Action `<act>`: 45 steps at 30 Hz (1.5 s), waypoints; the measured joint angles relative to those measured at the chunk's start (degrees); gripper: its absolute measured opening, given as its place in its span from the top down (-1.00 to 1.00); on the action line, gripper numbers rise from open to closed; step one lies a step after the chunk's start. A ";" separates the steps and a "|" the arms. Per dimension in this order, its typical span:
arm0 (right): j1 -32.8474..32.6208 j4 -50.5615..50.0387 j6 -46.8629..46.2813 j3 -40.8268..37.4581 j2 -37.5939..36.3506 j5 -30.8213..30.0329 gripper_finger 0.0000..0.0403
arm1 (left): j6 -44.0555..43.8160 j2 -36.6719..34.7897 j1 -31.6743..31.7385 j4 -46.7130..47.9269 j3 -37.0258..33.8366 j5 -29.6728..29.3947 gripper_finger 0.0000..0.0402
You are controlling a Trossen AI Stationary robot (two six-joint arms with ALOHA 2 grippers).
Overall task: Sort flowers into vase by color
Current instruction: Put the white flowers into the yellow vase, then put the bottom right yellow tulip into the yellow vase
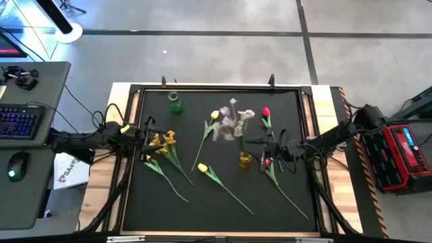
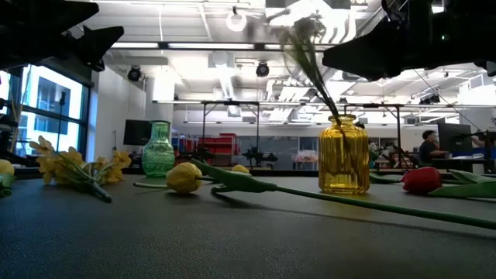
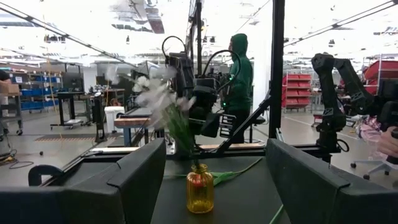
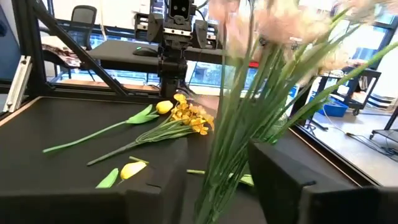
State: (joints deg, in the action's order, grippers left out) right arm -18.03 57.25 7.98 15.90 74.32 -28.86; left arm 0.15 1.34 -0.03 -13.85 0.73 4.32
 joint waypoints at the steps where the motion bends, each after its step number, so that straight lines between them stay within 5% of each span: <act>1: -0.01 -0.01 0.00 0.00 0.00 0.00 0.11 | -0.01 -0.01 0.00 -0.01 0.00 0.00 -0.32; 9: -2.57 -0.05 4.06 1.11 -0.02 -1.39 -0.16 | -0.12 -0.01 -0.02 -0.02 0.00 0.01 -0.32; 16: -8.83 -8.61 6.40 5.38 -1.51 -13.08 -0.17 | -1.05 -0.01 0.00 -0.01 0.00 0.02 -0.32; 22: -12.20 -37.11 -10.75 11.70 -7.86 -14.61 -0.17 | -3.06 -0.01 -0.02 -0.16 0.00 0.02 -0.32; 30: -12.88 -78.36 -41.85 22.61 -11.87 -8.13 -0.17 | -3.56 0.01 0.00 -0.40 0.00 0.04 -0.32; 38: -12.73 -83.57 -50.36 19.65 -11.72 -10.39 -0.17 | -1.55 3.77 -0.02 -6.80 0.00 -0.71 -0.32; 45: -12.73 -81.44 -55.39 15.61 -11.72 -11.81 -0.17 | -2.17 17.29 -0.74 -13.37 0.51 -8.94 -0.32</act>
State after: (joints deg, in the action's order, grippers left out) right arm -30.76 -24.18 -47.41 31.51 62.61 -40.68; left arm -2.02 18.62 -0.77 -27.21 1.24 -4.63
